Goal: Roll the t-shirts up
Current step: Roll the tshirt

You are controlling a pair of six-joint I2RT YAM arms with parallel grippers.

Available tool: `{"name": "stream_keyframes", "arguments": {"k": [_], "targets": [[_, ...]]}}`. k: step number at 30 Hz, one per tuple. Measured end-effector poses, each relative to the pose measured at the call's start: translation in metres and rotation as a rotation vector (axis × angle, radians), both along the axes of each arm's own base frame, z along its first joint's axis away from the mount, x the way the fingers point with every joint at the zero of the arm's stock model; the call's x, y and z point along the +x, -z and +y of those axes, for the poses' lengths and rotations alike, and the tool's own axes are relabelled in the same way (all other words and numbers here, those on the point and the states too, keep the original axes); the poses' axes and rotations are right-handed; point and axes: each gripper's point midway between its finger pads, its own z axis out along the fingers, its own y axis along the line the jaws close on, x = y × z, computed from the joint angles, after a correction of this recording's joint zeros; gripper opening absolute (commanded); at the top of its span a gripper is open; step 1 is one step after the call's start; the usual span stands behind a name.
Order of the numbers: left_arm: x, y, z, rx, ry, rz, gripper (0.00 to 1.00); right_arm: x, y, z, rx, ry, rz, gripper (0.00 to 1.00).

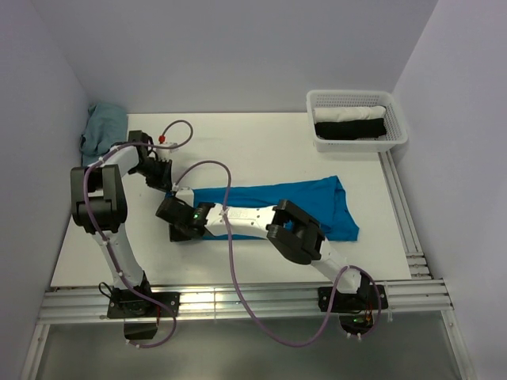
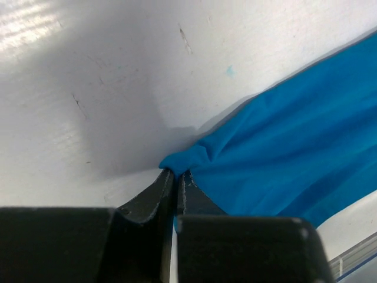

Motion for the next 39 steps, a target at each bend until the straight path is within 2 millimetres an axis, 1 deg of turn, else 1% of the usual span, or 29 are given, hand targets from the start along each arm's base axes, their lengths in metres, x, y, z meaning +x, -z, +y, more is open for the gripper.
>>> {"name": "stream_keyframes", "arguments": {"k": [4,6,7,12,13,15,16,19,23,30,36,39], "targets": [[0.008,-0.005,-0.004,0.022,-0.003,-0.017,0.20,0.009,-0.014,0.000,0.070,0.018,0.008,0.00],[0.012,-0.009,-0.006,0.029,-0.003,-0.029,0.23,0.012,-0.016,-0.002,0.097,0.024,0.022,0.00],[0.015,-0.011,-0.008,0.031,-0.002,-0.039,0.27,0.014,-0.016,-0.003,0.105,0.027,0.029,0.00],[0.027,-0.022,-0.015,0.024,-0.005,-0.071,0.36,0.019,-0.021,0.001,0.149,0.039,0.038,0.00],[0.028,-0.024,-0.017,0.023,-0.003,-0.075,0.40,0.018,-0.021,0.002,0.160,0.038,0.040,0.00],[0.030,-0.026,-0.023,0.017,0.005,-0.081,0.43,0.018,-0.020,-0.002,0.172,0.044,0.048,0.00],[0.029,-0.027,-0.027,0.011,0.009,-0.080,0.46,0.017,-0.020,-0.004,0.175,0.046,0.051,0.00],[0.029,-0.031,-0.038,-0.011,0.029,-0.081,0.49,0.018,-0.020,-0.008,0.189,0.058,0.053,0.00],[0.031,-0.040,-0.048,-0.040,0.050,-0.091,0.49,0.021,-0.023,-0.017,0.217,0.081,0.052,0.00],[0.038,-0.053,-0.051,-0.062,0.047,-0.117,0.50,0.027,-0.022,-0.036,0.265,0.128,0.052,0.00],[0.050,-0.073,-0.042,-0.066,0.014,-0.159,0.49,0.027,-0.024,-0.050,0.299,0.160,0.050,0.00],[0.054,-0.077,-0.027,-0.064,-0.023,-0.172,0.48,0.025,-0.022,-0.058,0.308,0.179,0.057,0.00]]}}
